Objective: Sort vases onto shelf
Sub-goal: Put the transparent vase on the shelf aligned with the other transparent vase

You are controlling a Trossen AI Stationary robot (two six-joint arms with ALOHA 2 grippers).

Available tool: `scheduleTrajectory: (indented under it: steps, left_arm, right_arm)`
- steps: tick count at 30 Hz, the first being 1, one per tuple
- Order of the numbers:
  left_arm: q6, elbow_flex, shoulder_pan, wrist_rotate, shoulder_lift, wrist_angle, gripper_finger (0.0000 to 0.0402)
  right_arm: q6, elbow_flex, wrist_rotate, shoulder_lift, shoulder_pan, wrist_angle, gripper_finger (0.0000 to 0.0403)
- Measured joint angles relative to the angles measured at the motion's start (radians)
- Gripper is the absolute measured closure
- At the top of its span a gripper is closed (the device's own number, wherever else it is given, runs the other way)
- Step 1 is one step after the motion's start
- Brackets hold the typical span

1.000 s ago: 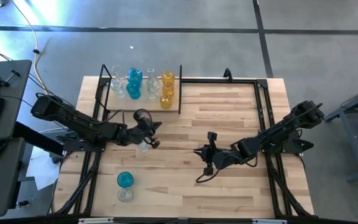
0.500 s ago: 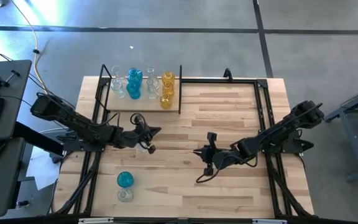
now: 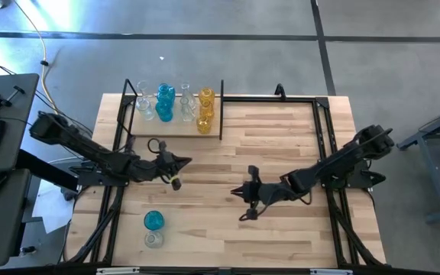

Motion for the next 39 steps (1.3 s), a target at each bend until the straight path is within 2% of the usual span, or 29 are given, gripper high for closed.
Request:
scheduleTrajectory:
  steps: [5,11,17,22,26,30,39]
  left_arm:
    - [0.003,-0.053,-0.025,0.001,-0.081,0.034,0.0401]
    - [0.062,-0.072,-0.048,0.025,-0.154,0.016,0.0401]
    - [0.050,-0.070,-0.052,0.198,-0.197,-0.011,0.0401]
    - [0.042,-0.062,-0.052,0.297,-0.209,-0.041,0.0401]
    - [0.008,0.013,-0.053,0.299,-0.208,-0.219,0.0401]
    - [-0.008,0.132,-0.074,0.350,-0.207,-0.445,0.0401]
    - [-0.052,0.425,-0.221,0.445,-0.162,-0.910,0.0401]
  right_arm:
    - [-0.046,0.001,-0.036,0.094,-0.027,0.177,0.0392]
    - [-0.049,0.039,-0.039,0.147,-0.045,0.195,0.0347]
    - [-0.049,0.058,-0.039,0.150,-0.045,0.199,0.0289]
    - [-0.049,0.058,-0.041,0.150,-0.045,0.196,0.0266]
    - [-0.049,0.058,-0.042,0.150,-0.045,0.185,0.0265]
    - [-0.046,0.058,-0.042,0.150,-0.045,0.167,0.0265]
    - [-0.042,0.058,-0.042,0.150,-0.045,0.143,0.0265]
